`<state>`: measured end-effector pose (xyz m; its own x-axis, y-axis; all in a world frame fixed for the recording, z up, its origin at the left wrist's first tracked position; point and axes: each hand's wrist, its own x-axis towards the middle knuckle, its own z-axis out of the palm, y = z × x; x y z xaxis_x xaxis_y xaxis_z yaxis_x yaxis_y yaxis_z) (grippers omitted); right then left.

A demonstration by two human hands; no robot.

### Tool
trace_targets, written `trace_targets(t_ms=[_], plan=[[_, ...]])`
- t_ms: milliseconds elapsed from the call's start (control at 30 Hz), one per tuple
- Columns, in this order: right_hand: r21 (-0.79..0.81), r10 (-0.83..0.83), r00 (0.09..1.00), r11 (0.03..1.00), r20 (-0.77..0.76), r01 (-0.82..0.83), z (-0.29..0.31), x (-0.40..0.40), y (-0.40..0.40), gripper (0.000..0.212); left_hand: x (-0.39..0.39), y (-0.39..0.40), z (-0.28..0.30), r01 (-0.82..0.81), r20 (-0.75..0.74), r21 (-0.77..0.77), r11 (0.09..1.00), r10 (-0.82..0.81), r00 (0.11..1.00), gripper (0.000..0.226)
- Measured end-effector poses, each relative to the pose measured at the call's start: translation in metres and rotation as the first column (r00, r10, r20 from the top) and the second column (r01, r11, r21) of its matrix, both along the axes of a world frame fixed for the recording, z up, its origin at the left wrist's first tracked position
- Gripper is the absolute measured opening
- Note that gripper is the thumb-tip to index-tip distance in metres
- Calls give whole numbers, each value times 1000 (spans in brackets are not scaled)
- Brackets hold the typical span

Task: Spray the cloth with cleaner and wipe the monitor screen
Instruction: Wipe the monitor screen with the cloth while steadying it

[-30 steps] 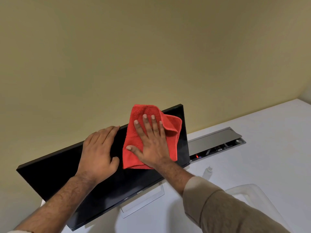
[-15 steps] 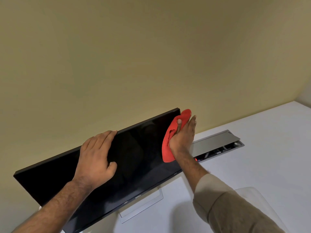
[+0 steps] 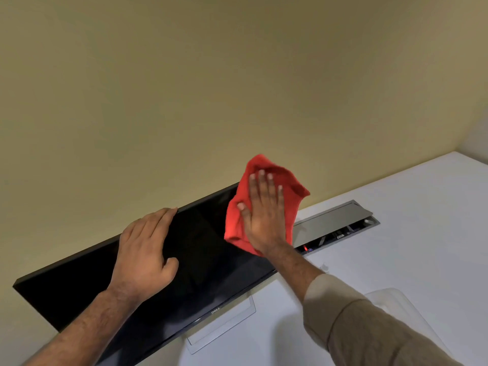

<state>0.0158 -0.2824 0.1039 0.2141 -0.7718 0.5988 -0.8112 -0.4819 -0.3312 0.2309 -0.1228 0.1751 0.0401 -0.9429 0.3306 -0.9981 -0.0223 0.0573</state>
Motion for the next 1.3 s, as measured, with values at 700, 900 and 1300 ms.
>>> trace_targets(t_ms=[700,900,1300], plan=[[420,-337,701,906,629,59,-51,27,44,55,-2,1,0,-31,18,5,1000,31,999,96],[133,-63,850,991,523,-8,5,47,22,57,-2,1,0,-30,18,14,999,30,999,96],[691,-549,652,721,523,52,-117,10,74,65,-2,2,-2,-30,16,11,999,30,999,93]])
